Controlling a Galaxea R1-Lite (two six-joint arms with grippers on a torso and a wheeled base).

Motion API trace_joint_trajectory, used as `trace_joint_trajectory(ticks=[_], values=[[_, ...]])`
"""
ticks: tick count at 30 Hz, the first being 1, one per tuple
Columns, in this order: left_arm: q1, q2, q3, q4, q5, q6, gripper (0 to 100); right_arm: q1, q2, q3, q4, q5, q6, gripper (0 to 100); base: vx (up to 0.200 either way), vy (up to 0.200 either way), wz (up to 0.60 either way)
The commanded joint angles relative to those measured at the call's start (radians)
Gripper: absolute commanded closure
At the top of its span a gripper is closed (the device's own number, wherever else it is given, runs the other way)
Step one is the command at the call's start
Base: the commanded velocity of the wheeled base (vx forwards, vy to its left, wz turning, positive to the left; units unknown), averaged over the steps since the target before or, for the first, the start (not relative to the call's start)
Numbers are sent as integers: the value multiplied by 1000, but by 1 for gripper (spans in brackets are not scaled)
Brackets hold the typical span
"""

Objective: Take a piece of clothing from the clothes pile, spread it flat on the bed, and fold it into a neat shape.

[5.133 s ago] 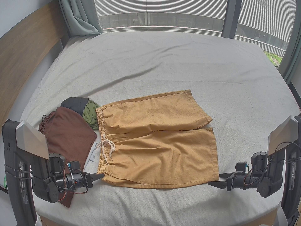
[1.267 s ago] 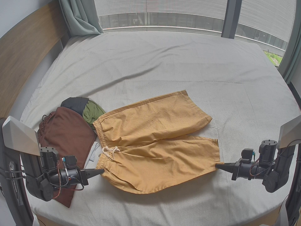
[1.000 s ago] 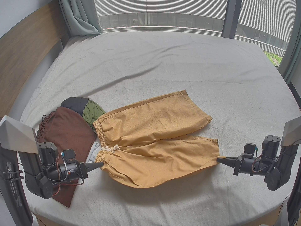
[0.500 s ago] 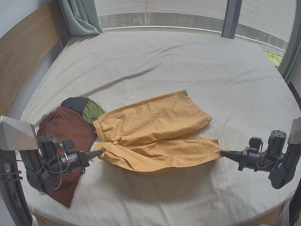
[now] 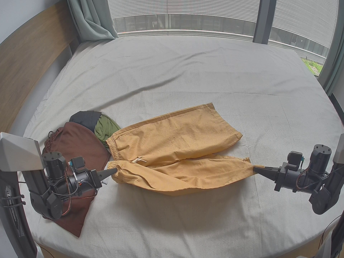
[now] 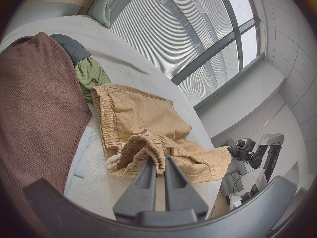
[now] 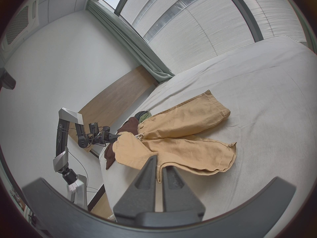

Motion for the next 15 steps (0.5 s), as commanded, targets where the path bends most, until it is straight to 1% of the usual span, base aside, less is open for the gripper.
trace_joint_trajectory(ticks=[1,10,15], values=[[0,-6,1,-2,0,-1,100,4,-4,-12,-1,-3,-2,100,0,0,0],[6,-41,1,-2,8,-13,100,21,-53,-1,-1,-17,12,100,0,0,0],[6,-45,-2,-2,8,-15,100,33,-90,-20,-1,-20,67,100,0,0,0]])
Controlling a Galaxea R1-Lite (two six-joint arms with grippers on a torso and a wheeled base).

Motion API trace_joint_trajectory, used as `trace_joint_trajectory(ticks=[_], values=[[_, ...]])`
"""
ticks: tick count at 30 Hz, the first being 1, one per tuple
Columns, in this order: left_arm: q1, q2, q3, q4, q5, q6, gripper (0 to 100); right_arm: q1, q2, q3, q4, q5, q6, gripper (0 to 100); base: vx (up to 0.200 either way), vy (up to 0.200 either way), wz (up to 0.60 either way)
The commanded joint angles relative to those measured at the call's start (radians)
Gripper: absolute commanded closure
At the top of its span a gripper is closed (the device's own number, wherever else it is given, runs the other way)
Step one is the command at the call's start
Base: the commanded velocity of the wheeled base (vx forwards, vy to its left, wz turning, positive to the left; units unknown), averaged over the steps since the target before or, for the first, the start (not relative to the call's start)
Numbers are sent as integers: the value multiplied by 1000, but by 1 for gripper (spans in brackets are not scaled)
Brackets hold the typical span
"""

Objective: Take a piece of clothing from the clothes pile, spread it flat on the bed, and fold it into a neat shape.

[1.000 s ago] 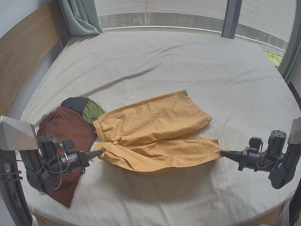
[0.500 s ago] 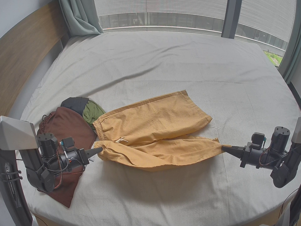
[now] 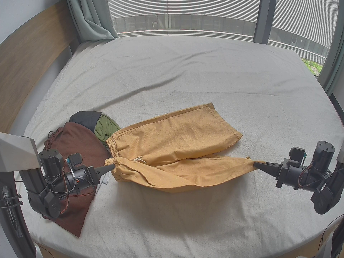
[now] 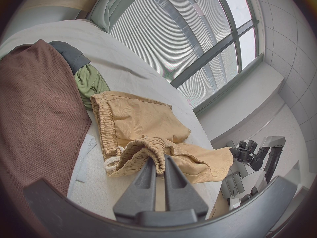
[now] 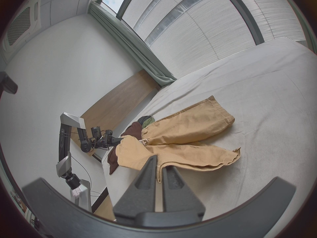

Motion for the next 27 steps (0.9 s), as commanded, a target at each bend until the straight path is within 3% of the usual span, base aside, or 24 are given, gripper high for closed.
trace_joint_trajectory(ticks=[1,7,27], values=[[2,-9,-4,-1,0,0,100,5,-33,-29,-1,-1,25,100,0,0,0],[2,-9,-15,-1,20,-2,100,2,-24,-137,1,-46,86,100,0,0,0],[25,-9,-73,-1,84,-62,100,12,146,-482,2,-44,213,100,0,0,0]])
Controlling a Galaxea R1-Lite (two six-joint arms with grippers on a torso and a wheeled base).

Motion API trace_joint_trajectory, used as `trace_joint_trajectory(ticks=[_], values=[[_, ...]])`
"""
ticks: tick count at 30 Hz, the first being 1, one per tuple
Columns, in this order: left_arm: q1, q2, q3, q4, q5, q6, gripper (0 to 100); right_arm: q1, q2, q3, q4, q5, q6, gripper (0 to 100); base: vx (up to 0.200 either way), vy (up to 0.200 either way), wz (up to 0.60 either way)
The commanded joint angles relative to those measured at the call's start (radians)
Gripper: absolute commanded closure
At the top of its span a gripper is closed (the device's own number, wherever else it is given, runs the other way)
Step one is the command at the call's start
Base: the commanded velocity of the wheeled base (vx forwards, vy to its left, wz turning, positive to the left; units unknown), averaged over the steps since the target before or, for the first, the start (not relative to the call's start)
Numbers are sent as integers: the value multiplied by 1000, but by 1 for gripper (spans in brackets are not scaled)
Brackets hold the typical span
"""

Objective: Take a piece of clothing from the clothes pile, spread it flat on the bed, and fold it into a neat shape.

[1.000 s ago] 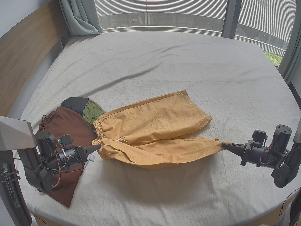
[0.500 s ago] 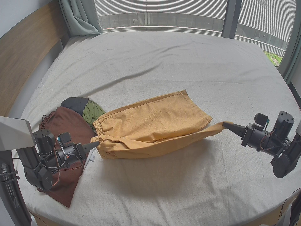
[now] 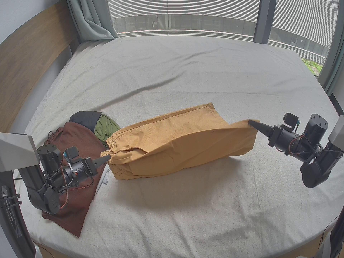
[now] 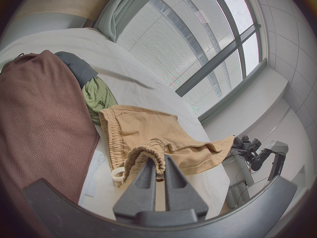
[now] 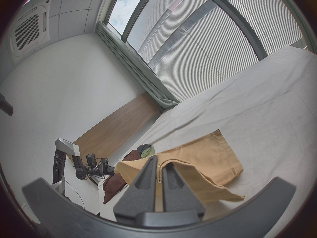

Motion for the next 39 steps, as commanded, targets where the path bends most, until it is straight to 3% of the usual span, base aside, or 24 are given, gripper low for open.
trace_joint_trajectory(ticks=[1,17,39], values=[[8,0,-19,-1,7,-16,100,4,60,-88,0,1,15,100,0,0,0],[18,0,-43,-1,10,-58,100,24,169,-391,114,1,105,100,0,0,0],[19,34,-120,-1,82,-124,100,28,275,-620,231,-1,108,100,0,0,0]])
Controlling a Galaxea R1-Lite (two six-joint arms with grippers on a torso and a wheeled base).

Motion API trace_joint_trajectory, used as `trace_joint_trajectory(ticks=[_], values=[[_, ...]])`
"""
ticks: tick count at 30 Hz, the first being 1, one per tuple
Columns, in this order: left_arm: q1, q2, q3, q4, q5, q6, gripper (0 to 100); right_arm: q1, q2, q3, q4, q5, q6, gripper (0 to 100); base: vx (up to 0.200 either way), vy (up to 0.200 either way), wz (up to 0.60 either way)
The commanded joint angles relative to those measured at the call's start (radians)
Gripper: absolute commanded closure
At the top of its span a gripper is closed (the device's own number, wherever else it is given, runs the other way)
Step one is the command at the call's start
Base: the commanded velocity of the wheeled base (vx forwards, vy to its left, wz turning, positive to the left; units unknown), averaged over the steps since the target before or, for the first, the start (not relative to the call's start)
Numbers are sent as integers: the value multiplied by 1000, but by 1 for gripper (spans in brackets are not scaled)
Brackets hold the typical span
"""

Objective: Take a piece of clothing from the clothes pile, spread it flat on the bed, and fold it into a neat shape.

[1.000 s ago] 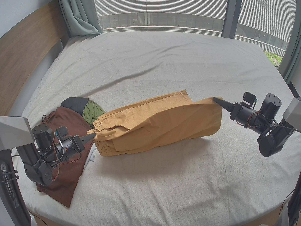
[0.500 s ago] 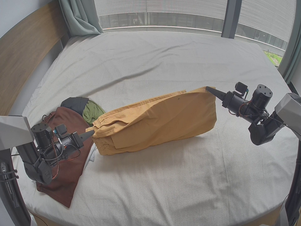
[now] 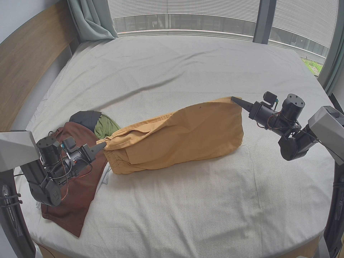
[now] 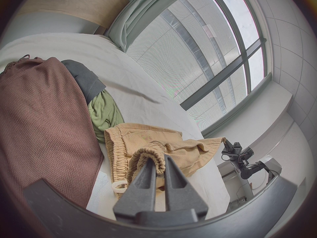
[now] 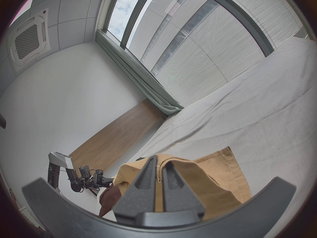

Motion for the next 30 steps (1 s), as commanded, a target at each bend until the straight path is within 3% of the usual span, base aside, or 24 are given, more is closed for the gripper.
trace_joint_trajectory(ticks=[1,16,30], values=[[0,18,-10,0,1,1,100,0,32,-48,16,0,1,100,0,0,0],[0,73,-39,0,31,1,100,13,89,-245,158,-7,22,100,0,0,0],[-9,115,-82,0,73,1,100,14,150,-282,174,-8,21,100,0,0,0]])
